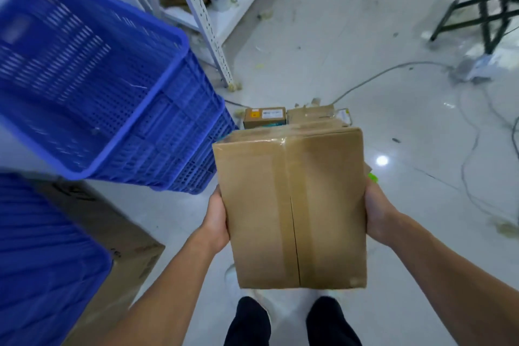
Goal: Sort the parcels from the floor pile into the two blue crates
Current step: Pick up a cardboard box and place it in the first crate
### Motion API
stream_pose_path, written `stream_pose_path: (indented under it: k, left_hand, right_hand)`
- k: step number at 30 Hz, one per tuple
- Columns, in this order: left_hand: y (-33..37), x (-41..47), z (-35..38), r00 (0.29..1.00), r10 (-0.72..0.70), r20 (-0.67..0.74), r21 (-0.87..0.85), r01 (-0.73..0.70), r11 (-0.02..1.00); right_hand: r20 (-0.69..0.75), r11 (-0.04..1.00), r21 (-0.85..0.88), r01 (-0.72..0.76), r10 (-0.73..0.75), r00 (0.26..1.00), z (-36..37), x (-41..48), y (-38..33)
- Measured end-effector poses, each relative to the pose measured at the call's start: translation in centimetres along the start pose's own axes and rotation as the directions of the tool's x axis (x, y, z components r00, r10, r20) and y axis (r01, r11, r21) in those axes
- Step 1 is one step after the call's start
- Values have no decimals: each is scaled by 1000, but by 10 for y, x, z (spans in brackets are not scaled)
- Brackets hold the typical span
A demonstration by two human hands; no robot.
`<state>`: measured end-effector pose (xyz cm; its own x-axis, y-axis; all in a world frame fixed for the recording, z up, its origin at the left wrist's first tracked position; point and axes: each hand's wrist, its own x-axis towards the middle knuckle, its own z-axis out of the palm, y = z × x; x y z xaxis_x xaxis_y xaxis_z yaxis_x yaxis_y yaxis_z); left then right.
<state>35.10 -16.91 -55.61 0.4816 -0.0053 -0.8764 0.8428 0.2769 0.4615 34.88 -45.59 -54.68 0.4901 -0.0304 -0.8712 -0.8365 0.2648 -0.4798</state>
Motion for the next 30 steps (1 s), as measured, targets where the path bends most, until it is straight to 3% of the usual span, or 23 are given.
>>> stream_pose_path:
  k: [9,15,18,21,26,30]
  left_hand:
    - [142,-188,58,966,253,55,24,-255,967]
    - [202,-291,82,879,469,87,16,-472,881]
    - [217,-335,84,820,569,63,126,-572,811]
    - [219,-369,78,794,607,29,312,-584,749]
    - [213,-395,50,766,631,-125,488,-506,711]
    - [200,-410,15,742,618,-260,476,-458,751]
  right_hand:
    - [77,932,-190,308,-299,951,16,-171,-152]
    - [181,732,-441,520,-494,850,23,-264,-231]
    - [242,638,-529,560,-518,820,25,-293,-253]
    - [286,600,-556,575,-512,810,29,-304,-259]
    - [375,626,-502,597,-464,803,50,-309,-252]
    - [434,648,-415,639,-477,765,87,-313,-238]
